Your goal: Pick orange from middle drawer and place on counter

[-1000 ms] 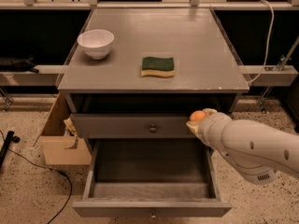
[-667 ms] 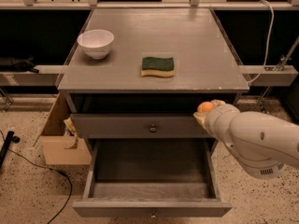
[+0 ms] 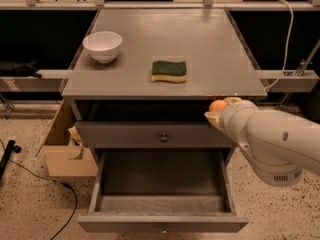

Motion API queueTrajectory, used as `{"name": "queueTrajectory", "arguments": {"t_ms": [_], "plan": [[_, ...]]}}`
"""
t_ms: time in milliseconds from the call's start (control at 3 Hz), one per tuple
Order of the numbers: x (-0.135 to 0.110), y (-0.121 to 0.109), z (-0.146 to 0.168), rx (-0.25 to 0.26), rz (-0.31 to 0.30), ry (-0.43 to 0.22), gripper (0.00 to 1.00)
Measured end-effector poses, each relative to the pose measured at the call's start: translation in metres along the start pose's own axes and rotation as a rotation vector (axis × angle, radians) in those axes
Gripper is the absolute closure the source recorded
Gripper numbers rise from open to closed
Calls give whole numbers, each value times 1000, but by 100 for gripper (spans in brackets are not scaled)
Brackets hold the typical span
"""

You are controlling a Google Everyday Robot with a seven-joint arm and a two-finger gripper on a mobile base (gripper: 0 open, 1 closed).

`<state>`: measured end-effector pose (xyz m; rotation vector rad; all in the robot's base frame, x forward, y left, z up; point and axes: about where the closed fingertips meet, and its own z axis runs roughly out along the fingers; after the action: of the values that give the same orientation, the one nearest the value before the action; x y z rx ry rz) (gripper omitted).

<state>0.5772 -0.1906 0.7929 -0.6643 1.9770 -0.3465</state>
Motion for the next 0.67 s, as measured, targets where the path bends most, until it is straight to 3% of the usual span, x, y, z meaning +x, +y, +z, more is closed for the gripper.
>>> {"name": "queueTrajectory", "arguments": {"t_ms": [333,667], "plan": [[15,-4,-48,63,23,-25,100],[12,-8,-105,121,32,-102,100]]}}
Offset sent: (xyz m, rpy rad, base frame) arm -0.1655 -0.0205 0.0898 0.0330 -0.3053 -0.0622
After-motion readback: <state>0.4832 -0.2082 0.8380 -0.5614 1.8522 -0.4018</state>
